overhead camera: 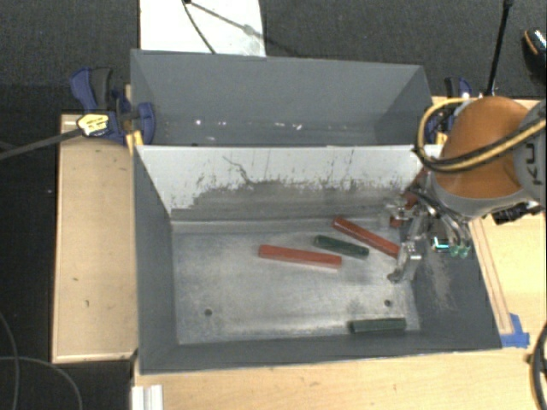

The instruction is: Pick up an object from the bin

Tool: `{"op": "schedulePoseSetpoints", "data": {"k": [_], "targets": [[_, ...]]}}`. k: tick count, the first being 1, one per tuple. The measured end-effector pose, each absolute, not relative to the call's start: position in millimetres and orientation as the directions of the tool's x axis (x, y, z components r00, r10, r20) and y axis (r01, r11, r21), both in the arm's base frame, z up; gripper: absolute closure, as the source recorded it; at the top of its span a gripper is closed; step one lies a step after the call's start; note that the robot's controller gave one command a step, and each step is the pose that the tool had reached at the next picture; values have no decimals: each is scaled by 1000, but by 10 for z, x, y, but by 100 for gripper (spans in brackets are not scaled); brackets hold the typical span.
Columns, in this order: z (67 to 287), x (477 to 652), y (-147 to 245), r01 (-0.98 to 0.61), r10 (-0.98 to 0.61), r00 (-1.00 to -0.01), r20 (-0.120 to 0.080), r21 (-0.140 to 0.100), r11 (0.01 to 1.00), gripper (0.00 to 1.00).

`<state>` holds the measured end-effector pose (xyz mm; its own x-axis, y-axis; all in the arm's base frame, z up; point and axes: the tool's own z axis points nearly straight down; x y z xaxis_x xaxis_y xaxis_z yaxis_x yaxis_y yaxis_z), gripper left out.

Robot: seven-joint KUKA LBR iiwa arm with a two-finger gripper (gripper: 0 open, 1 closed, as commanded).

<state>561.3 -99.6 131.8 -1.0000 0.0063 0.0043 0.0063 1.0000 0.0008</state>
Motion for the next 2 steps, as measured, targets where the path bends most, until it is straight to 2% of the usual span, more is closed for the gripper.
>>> {"op": "schedulePoseSetpoints", "data": {"k": [1, 2], "targets": [[670, 5738, -816, -39, -39, -999, 1, 2, 999, 0], [710, 5751, -138, -49, -49, -999, 1, 5, 999, 0]]}}
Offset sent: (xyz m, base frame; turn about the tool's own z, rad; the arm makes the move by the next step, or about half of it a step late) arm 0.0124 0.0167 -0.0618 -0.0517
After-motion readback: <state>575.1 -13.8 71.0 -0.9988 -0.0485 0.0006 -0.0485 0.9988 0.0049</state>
